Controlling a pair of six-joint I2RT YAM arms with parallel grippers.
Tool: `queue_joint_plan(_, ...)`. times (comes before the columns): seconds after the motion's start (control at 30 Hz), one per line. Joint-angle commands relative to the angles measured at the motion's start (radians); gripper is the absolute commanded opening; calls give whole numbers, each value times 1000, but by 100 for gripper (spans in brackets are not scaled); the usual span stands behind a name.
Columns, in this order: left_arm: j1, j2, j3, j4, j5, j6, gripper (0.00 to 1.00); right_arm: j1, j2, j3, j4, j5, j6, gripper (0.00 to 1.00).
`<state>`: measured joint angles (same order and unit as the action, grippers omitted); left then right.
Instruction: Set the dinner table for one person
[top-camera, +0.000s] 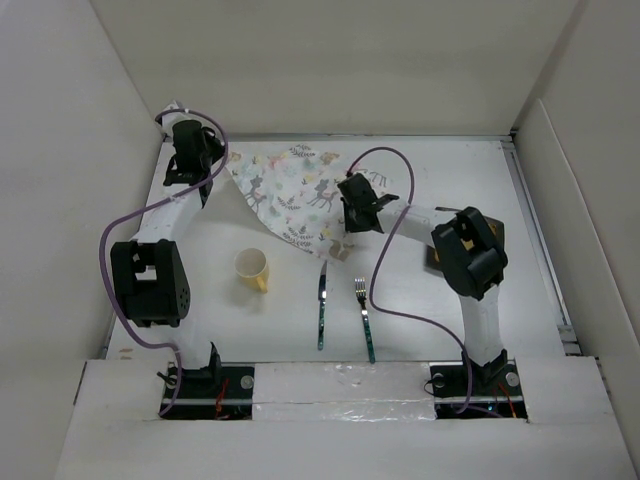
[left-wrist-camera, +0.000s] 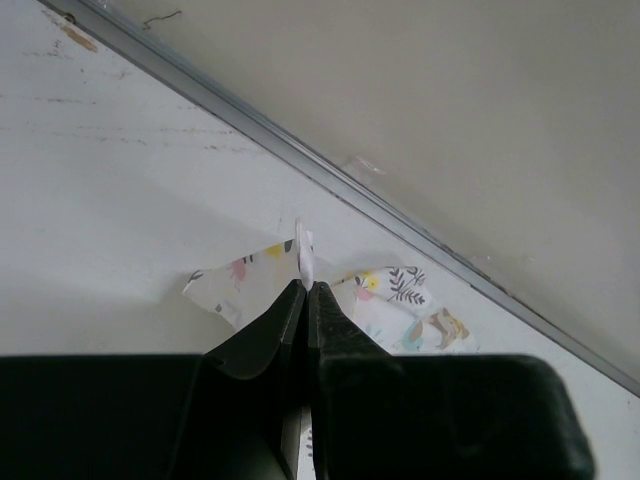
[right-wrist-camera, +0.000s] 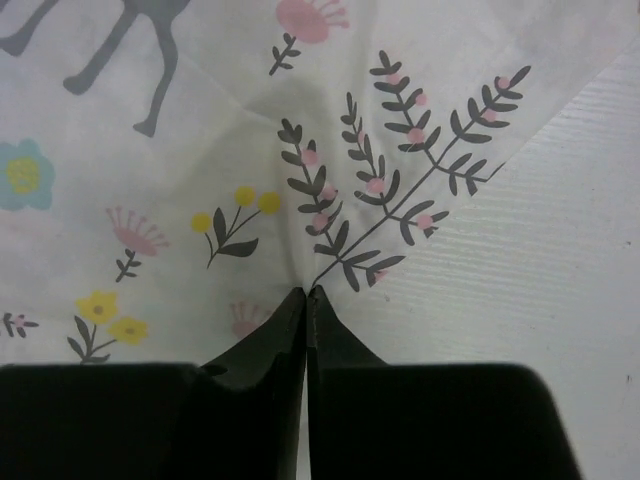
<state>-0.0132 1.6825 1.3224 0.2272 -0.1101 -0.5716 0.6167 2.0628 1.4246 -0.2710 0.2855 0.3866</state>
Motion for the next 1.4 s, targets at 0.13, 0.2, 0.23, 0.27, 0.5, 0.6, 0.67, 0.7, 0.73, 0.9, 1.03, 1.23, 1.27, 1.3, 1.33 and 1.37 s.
queue_joint_plan(0.13,9,-50,-37,37,-16,18,0,-151,11,77,-45,-78,-35,0)
queue_joint_plan(0.2,9,-59,-49,37,-14,16,0,-184,22,102,-31,-80,-54,0)
queue_joint_plan(0.23,9,-63,-61,40,-4,9,0,-198,32,118,-33,-77,-60,0)
queue_joint_plan(0.27,9,-70,-68,40,3,6,0,-224,43,164,-34,-75,-69,0)
queue_joint_plan(0.5,-25,-116,-147,21,-5,4,0,-265,111,364,-96,-86,-97,52)
queue_joint_plan(0.6,-34,-132,-167,9,33,-23,0,-265,11,237,-45,-79,-71,59)
queue_joint_plan(0.67,-34,-148,-189,0,64,-33,0,-255,-114,35,57,-75,-39,60)
queue_joint_plan(0.7,-34,-155,-204,1,66,-40,0,-255,-147,-30,100,-94,-34,59)
queue_joint_plan(0.73,-34,-162,-224,-2,59,-39,0,-246,-171,-123,146,-101,-31,56)
queue_joint_plan(0.9,-34,-185,-245,-22,47,-25,0,-212,-185,-214,139,-126,-35,56)
queue_joint_plan(1.03,-34,-181,-258,-12,44,-25,0,-173,-150,-191,121,-123,-40,58)
queue_joint_plan(1.23,-34,-161,-255,-8,41,-16,0,-160,-92,-173,90,-100,-29,50)
queue_joint_plan(1.27,-34,-158,-253,-9,33,-13,0,-160,-89,-182,93,-95,-20,41)
queue_joint_plan(1.3,-34,-158,-253,-9,33,-13,0,-160,-89,-182,93,-95,-20,41)
queue_joint_plan(1.33,-34,-158,-250,-11,30,-11,0,-160,-92,-185,95,-97,-17,36)
queue_joint_plan(1.37,-34,-156,-252,-9,32,-13,0,-160,-95,-187,95,-92,-14,23)
